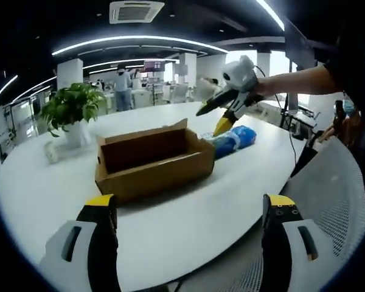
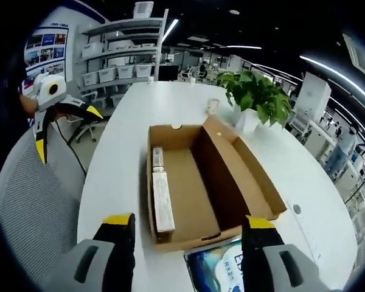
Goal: Operate the shoe box by opening the lid, removing the specified soft item, and placing it in the target area until the item is outside and the box remains undamaged.
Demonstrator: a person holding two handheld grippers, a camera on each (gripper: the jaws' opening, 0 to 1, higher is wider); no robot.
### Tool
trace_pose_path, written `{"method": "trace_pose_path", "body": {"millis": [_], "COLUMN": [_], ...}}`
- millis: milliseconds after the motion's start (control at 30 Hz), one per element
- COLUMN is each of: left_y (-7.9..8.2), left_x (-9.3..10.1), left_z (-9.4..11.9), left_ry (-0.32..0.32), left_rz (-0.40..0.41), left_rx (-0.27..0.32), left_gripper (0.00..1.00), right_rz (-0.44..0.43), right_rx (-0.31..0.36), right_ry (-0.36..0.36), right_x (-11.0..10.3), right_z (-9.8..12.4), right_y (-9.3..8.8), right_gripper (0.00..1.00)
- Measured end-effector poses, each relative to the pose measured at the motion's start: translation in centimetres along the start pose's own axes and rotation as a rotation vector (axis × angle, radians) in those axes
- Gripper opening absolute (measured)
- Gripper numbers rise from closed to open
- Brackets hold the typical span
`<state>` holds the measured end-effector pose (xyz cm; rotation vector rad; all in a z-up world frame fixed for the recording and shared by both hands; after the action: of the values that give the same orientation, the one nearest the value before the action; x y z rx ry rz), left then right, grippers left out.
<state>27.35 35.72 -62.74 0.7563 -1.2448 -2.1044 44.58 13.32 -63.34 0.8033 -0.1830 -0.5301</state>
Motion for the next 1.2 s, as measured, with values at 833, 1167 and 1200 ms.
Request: {"method": "trace_pose_path", "body": {"millis": [833, 1167, 1200], "left_y": [0.1, 0.0, -0.1], "left_x": [0.0, 0.1, 0.1], "left_z": [-0.2, -0.4, -0.4], "left_ry": [-0.003, -0.008, -0.010], "left_rz": [0.010, 0.005, 0.004], "left_rx": [0.022, 0.009, 0.005], "left_gripper": [0.99, 0.99, 0.99], "right_rz": [0.047, 0.052, 0.048], "right_rx": [-0.139, -0.194, -0.200], "right_ry": [0.119, 0.226, 0.233], "right_x": [1.3, 1.1, 1.1], "right_z": [-5.1, -6.4, -6.6], "right_y": [-0.3, -0.7, -0.7], "right_gripper": [0.65, 0.59, 0.59]}}
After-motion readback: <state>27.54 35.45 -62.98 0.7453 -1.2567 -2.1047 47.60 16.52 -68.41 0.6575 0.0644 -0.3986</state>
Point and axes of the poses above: the point that each gripper's makers call its tool centre point, and the gripper's own axes: z roughly backward along the fingers, x roughly to its right, y roughly out of its top, the point moved 5 cm from there along z, roughly backward along the fingers, and after that the axes turned 14 degrees about -z, right-handed, at the moved point
